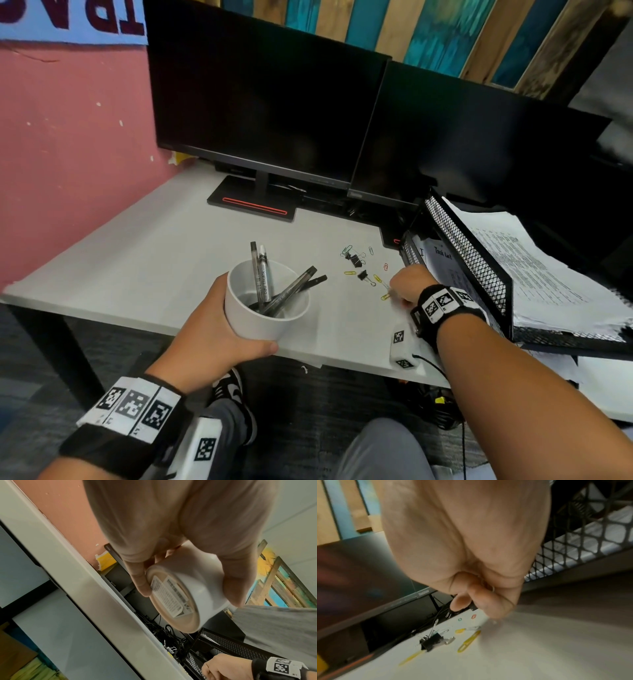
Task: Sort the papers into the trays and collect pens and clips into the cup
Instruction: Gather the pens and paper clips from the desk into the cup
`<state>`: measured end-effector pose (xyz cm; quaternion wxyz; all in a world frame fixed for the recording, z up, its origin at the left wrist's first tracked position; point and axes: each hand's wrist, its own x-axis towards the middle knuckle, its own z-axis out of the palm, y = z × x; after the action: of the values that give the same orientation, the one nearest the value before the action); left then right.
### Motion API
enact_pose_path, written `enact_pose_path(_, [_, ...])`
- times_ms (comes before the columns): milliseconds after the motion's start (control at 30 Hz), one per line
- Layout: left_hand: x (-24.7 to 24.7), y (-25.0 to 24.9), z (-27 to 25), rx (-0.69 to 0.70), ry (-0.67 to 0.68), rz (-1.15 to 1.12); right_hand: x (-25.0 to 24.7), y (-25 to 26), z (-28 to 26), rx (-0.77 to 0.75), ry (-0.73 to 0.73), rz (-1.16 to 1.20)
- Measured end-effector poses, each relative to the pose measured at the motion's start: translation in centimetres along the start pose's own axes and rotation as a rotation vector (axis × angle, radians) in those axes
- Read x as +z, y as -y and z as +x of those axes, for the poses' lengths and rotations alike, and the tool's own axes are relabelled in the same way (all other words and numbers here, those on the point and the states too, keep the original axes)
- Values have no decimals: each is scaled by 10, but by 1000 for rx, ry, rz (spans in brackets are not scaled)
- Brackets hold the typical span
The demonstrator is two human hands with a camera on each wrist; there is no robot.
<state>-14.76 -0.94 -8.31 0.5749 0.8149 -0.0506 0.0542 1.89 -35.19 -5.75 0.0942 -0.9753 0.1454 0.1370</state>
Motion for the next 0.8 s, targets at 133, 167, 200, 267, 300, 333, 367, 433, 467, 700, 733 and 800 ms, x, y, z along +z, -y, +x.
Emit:
enact_pose_path(133, [0,0,0,-1,3,5,3,3,-2,1,-12,21])
enact_pose_path(167, [1,0,0,-4,3,6,5,6,-3,25,-11,22])
enact_pose_path(200, [1,0,0,-6,4,7,7,8,-5,27,-22,30])
enact_pose_path(267, [1,0,-1,-9,2,7,11,10,-2,27,-31,-17])
enact_pose_path(300, [1,0,-1,-10,-2,6,12,12,-3,14,-27,-55])
enact_pose_path(333, [0,0,-1,-11,-3,5,11,14,-3,2,-14,-74])
enact_pose_path(367, [0,0,-1,-11,-2,5,11,16,-2,-4,-7,-92])
enact_pose_path(433, [0,0,-2,-9,3,6,8,20,-4,-11,23,-112])
enact_pose_path(467, [-1,0,-2,-9,5,9,8,20,-4,-15,40,-109])
enact_pose_path(700, [0,1,-3,-7,7,13,11,22,-17,-35,120,-4])
enact_pose_path(733, [1,1,-3,-6,10,13,11,24,-19,-50,121,8])
enact_pose_path(800, [2,1,-3,-3,15,13,3,33,-28,-102,105,88])
